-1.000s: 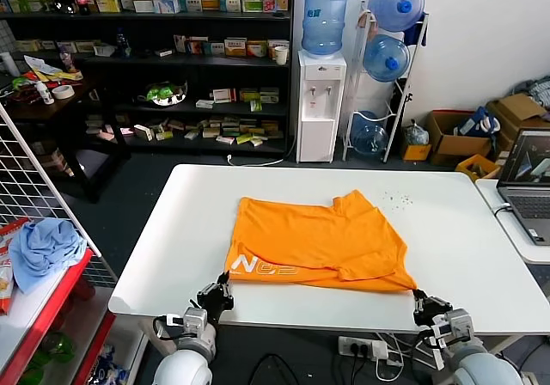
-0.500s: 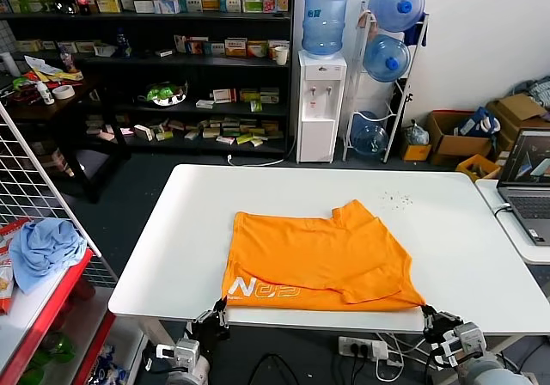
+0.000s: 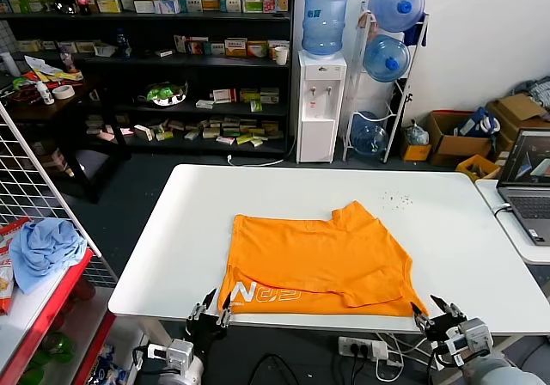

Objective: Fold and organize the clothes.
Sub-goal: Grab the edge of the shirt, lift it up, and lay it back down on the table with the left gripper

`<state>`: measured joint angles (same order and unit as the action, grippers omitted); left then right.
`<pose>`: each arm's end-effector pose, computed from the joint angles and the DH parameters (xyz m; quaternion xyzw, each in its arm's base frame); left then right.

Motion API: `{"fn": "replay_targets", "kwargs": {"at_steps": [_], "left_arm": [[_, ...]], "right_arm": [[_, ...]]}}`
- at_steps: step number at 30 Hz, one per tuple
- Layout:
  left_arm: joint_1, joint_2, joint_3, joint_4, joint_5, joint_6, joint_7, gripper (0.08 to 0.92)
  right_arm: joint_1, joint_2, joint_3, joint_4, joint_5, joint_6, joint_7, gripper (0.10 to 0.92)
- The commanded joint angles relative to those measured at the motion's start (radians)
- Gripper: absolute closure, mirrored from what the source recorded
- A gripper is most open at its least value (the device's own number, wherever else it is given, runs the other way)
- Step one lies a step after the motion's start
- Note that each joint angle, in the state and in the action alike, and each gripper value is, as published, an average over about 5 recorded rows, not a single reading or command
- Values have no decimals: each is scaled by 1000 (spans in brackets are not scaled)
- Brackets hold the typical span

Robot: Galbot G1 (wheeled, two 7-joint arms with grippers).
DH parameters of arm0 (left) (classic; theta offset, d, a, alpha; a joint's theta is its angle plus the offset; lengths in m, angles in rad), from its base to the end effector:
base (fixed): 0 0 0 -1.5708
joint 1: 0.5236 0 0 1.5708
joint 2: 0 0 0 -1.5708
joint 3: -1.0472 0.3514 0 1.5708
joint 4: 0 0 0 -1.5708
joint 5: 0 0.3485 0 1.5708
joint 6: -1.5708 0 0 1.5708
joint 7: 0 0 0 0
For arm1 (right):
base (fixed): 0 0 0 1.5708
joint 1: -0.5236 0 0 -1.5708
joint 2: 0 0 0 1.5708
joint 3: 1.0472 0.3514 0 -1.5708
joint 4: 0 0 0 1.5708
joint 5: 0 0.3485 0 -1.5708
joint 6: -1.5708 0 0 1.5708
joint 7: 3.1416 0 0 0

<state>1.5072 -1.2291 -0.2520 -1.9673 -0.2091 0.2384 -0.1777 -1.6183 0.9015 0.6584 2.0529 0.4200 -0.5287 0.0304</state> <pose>0.1740 -0.0086 -0.3464 -0.0976 -0.9768 -0.0343 0.1874 0.1909 -0.1503 -0.2690 0.0560 -0.9431 0.1395 0.2967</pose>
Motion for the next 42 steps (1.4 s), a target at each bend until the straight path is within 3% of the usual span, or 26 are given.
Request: {"fn": "replay_targets", "kwargs": {"at_steps": [1,6,11,18,26,42], "left_arm": [[-166,32,9,17,-39,15,7,425],[-355,42,54,184,-116,38,4,278],[-535,33,114,351,-142,44,6,185],[-724,-26,168,578,-173,56,8,177],[-832,-77,196,756,-193,98,20,177],[-913,-107,200,911,-174,92,43,177]], "right_arm": [[250,-55,-36,-87,170,16,-4,315],[486,-65,-128,-264,252,-69,-61,214],[698,-52,-236,-443,277,-94,-99,203],[911,17,-352,-704,180,-76,-206,203],[1028,121,-395,-912,78,-22,-275,203],[1057,222,-395,-1077,-11,15,-311,203]]}}
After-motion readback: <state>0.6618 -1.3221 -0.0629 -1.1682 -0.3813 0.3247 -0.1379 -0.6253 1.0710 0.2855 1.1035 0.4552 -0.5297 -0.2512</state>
